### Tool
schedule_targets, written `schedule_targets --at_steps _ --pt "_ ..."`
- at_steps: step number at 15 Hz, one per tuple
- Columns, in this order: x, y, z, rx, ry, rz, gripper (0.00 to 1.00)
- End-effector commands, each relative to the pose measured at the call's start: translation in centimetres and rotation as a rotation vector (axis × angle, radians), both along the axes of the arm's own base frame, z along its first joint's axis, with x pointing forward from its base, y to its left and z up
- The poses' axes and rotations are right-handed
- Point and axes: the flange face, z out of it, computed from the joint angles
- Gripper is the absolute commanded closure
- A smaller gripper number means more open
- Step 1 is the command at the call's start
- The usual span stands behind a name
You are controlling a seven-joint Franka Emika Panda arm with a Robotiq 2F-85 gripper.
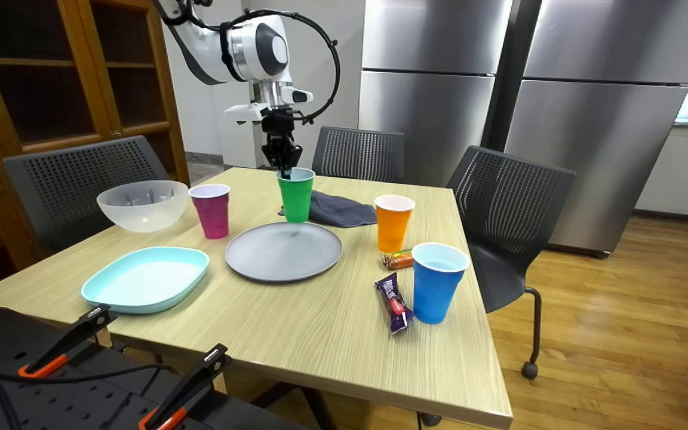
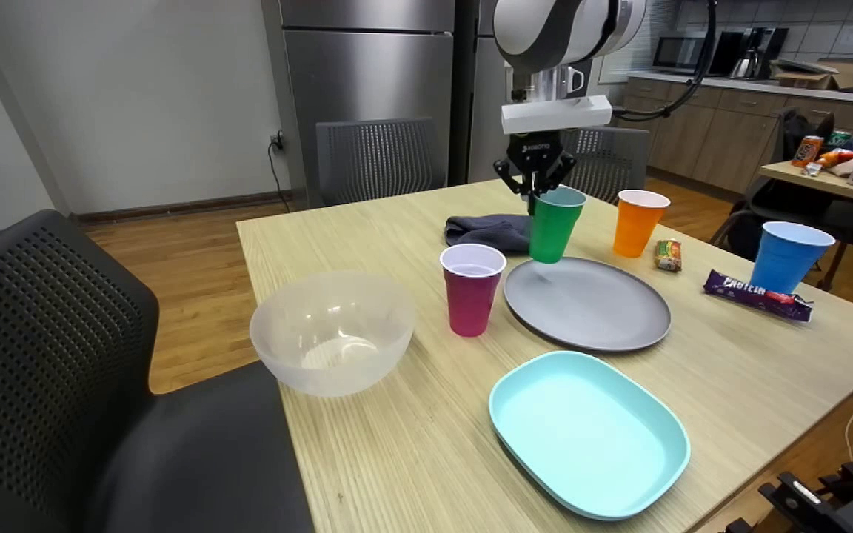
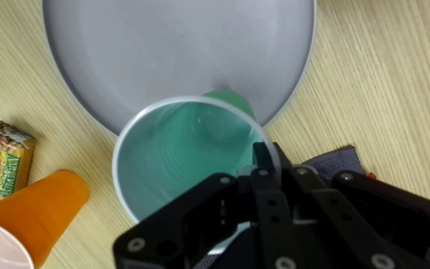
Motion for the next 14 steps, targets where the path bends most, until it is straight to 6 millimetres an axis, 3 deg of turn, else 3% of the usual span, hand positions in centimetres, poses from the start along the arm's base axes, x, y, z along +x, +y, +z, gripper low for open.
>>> schedule_targets --at_steps 1,13,14 --pt "0.8 0.6 -0.5 -0.002 0.039 0.032 0.99" --pt "0.9 0.5 -2.7 -0.01 0.07 0.06 0.99" --pt "0.9 0.5 -2.7 -0.009 0.074 0.06 0.71"
